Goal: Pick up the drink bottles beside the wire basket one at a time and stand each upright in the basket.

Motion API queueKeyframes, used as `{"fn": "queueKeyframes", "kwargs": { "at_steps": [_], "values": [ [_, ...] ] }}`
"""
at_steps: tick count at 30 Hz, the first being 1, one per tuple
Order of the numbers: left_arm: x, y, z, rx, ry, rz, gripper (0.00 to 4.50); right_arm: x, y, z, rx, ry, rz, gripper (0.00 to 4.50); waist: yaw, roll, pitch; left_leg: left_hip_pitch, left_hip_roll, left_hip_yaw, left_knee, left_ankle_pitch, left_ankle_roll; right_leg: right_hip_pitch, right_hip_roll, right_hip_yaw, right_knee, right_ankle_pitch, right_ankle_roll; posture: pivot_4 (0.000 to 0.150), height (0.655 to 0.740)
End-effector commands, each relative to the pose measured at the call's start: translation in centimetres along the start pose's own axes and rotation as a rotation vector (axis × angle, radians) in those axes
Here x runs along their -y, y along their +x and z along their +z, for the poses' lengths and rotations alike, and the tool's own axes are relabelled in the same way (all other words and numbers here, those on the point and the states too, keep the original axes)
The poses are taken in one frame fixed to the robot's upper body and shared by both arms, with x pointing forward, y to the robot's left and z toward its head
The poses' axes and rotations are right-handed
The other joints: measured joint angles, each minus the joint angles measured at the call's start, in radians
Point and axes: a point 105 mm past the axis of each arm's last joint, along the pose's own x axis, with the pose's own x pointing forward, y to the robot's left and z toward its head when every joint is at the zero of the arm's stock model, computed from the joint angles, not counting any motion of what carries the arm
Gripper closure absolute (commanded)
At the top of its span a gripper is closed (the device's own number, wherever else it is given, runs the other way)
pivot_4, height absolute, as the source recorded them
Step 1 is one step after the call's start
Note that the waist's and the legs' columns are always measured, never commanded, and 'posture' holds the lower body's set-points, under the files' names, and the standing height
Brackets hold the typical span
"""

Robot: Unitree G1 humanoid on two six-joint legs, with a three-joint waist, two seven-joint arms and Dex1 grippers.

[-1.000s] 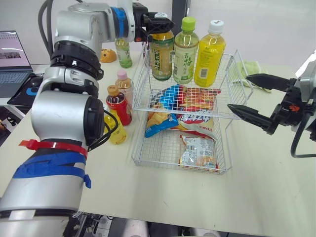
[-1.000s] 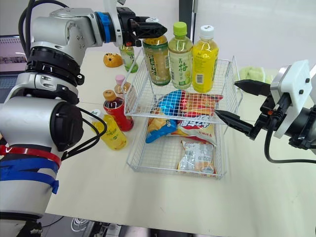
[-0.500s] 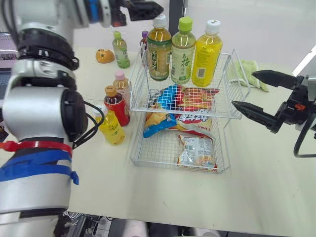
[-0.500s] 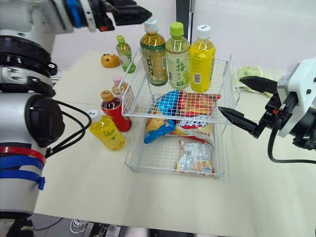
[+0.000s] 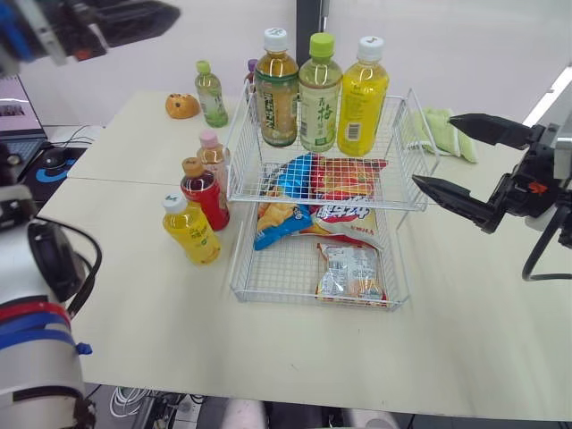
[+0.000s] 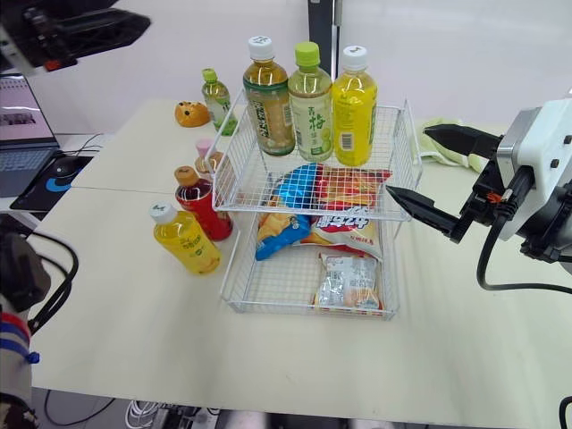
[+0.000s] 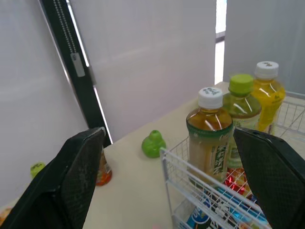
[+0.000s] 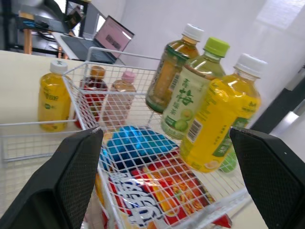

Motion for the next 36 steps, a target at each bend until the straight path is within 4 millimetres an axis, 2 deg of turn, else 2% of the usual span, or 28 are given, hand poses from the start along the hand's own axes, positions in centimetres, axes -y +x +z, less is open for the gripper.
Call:
{"fn": "queueKeyframes", "kwargs": {
  "at_steps": [1, 5, 9, 13, 17, 20, 24, 29, 33, 36],
  "values": [
    [0.3, -3.5, -0.1, -0.023, 0.035, 0.034, 0.03, -1.1, 0.8, 1.1, 0.030, 0.012, 0.137, 0.00, 0.000, 0.000, 0.000, 0.001, 0.000, 0.001, 0.000, 0.000, 0.000, 0.001, 0.000, 0.001, 0.000, 0.000, 0.000, 0.150, 0.7155],
    [1.1, -6.5, -2.4, -0.105, -0.023, 0.051, 0.03, -1.8, 1.7, 1.4, 0.058, 0.016, 0.234, 0.00, 0.003, -0.001, -0.001, 0.004, 0.000, 0.000, 0.000, 0.000, 0.000, 0.003, 0.000, 0.000, 0.002, -0.001, -0.001, 0.150, 0.7155],
    [2.8, -10.9, -6.9, -0.246, -0.122, 0.102, 0.03, -2.6, 2.6, 1.4, 0.087, 0.033, 0.324, 0.00, 0.001, -0.001, -0.001, 0.005, 0.000, 0.001, 0.000, 0.000, 0.001, 0.003, -0.001, 0.001, 0.002, -0.001, -0.001, 0.150, 0.7155],
    [6.1, -12.3, -10.3, -0.258, -0.219, 0.117, 0.03, -2.9, 3.2, 1.1, 0.103, 0.041, 0.369, 0.00, 0.003, -0.001, -0.001, 0.005, 0.001, 0.000, -0.001, 0.000, 0.001, 0.003, -0.001, -0.001, 0.002, -0.002, -0.003, 0.150, 0.7155],
    [9.8, -11.0, -11.5, -0.190, -0.240, 0.134, 0.03, -2.9, 3.4, 0.8, 0.107, 0.047, 0.393, 0.00, 0.014, -0.005, -0.003, 0.004, -0.001, -0.003, -0.001, 0.000, 0.001, 0.005, -0.002, -0.003, 0.002, -0.001, -0.003, 0.150, 0.7155],
    [10.6, -9.8, -12.0, -0.116, -0.233, 0.218, 0.03, -2.9, 3.4, 0.7, 0.108, 0.048, 0.402, 0.00, 0.014, -0.006, -0.004, 0.005, -0.001, -0.004, -0.001, 0.000, 0.001, 0.006, -0.002, -0.003, 0.001, -0.001, -0.002, 0.150, 0.7155],
    [12.5, -6.9, -13.1, -0.056, -0.246, 0.302, 0.03, -2.8, 3.3, 0.6, 0.107, 0.044, 0.408, 0.00, 0.010, -0.006, -0.005, 0.005, -0.001, -0.004, -0.001, 0.000, 0.001, 0.007, -0.002, -0.003, 0.002, -0.001, -0.002, 0.150, 0.7155],
    [11.7, -4.1, -13.2, -0.032, -0.203, 0.429, 0.03, -2.8, 3.1, 0.7, 0.101, 0.040, 0.413, 0.00, 0.010, -0.007, -0.005, 0.005, -0.001, -0.005, -0.002, 0.000, 0.001, 0.007, -0.001, -0.003, 0.002, -0.001, -0.003, 0.150, 0.7155],
    [11.4, -2.7, -13.5, -0.031, -0.191, 0.465, 0.03, -3.0, 3.0, 0.7, 0.096, 0.043, 0.414, 0.00, 0.005, -0.007, -0.005, 0.006, -0.001, -0.005, -0.002, 0.000, 0.001, 0.007, -0.001, -0.002, 0.001, -0.001, -0.003, 0.150, 0.7155],
    [11.1, -2.2, -14.3, -0.079, -0.187, 0.496, 0.03, -3.0, 3.0, 0.6, 0.093, 0.043, 0.410, 0.00, 0.006, -0.007, -0.005, 0.006, -0.001, -0.005, -0.002, 0.000, 0.001, 0.007, -0.001, -0.002, 0.001, -0.001, -0.003, 0.150, 0.7155]
  ]
}}
